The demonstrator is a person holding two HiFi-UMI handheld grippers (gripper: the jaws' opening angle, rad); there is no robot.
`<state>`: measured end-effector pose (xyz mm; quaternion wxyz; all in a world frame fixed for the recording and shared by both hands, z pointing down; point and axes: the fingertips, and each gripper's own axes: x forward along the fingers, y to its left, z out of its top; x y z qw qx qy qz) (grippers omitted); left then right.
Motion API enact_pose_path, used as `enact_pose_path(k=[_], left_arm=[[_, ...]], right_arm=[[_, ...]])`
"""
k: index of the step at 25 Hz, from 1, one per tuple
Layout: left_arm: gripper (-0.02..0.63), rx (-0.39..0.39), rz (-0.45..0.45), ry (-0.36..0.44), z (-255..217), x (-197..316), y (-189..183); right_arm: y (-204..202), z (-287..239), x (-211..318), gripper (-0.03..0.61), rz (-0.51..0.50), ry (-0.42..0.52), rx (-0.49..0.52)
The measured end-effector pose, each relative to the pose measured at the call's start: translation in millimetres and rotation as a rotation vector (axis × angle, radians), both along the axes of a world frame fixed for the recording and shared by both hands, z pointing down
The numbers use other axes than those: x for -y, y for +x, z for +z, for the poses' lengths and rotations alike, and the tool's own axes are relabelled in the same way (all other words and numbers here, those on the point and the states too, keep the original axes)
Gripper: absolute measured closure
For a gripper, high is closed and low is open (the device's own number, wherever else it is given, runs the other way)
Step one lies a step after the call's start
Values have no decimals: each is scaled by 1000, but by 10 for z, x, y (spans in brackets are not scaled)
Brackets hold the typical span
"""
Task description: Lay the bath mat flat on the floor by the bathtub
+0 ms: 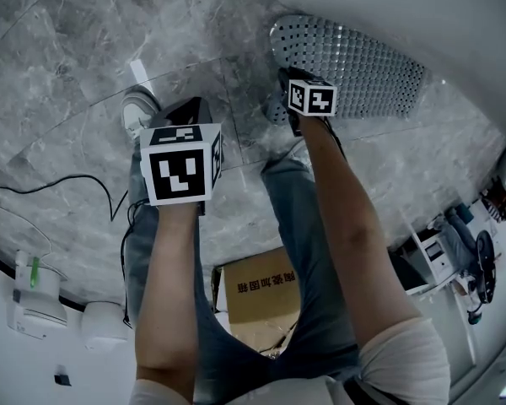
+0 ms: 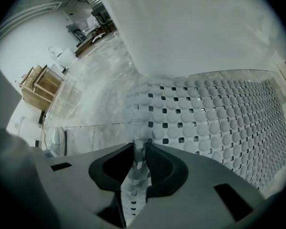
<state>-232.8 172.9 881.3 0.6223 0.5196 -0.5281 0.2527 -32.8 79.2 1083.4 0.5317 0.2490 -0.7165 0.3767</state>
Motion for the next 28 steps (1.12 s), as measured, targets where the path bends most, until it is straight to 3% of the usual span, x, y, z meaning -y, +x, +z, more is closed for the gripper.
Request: enact_pose_path(k=[7,17,19,21,24,28], left_arm=[[597,-4,-14,-6,24,-53,-104],[597,-8,-7,-9,13,-79,-56],[597,-8,-4,-10,16,-67,-39],[597,-4,4,-6,15,-43,-27],[597,1,7,-2,14,-28,-19],[597,8,21,-18,53,-54,-14]], right_arm=[[-490,62,-658,457,-145,-113,71],[-553,20,-1062,402,-211,-192,145],[-571,26,-1073,382,-214,-179,159],[-624,17,-1019,451,-187,-144,182],[-736,-56,-906,400,-128,-92,225],[-741,-138,-809,420,-132,-85,220]])
